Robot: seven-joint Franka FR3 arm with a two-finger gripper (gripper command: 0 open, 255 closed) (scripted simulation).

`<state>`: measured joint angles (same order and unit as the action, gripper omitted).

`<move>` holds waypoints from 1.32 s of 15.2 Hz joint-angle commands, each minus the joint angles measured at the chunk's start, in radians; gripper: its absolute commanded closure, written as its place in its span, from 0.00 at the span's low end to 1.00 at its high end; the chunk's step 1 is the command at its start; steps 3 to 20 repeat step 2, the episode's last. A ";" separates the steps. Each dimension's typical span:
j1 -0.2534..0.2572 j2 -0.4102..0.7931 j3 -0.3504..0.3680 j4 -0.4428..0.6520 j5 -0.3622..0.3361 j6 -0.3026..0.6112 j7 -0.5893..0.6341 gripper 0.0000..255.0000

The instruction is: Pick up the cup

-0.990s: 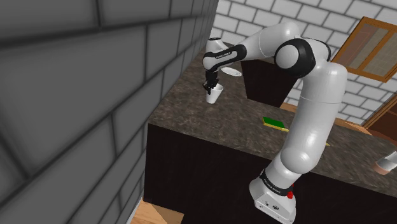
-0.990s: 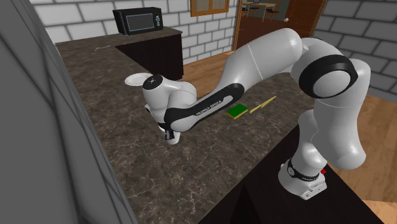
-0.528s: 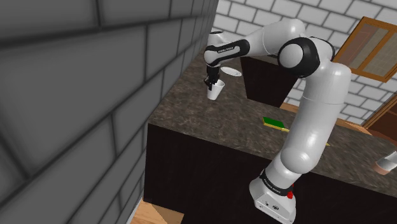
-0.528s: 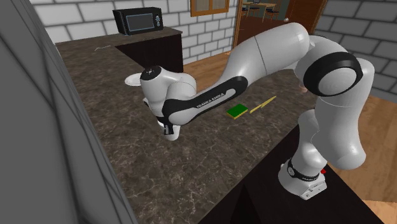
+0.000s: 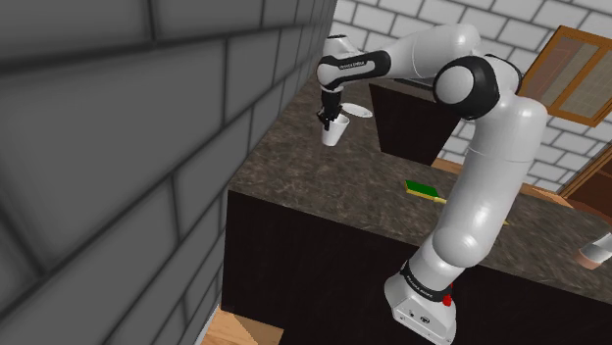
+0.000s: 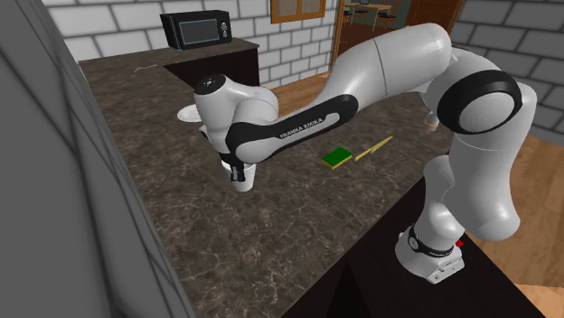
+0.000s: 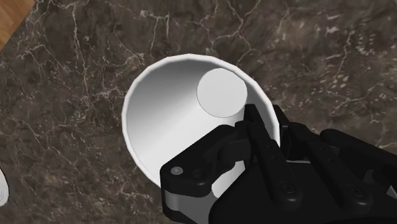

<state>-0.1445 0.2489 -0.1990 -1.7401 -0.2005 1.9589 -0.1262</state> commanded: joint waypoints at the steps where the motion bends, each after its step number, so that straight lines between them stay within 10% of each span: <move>1: 0.002 -0.006 0.001 0.010 0.000 -0.016 -0.001 1.00; 20: 0.002 -0.006 0.001 0.010 0.000 -0.016 -0.001 1.00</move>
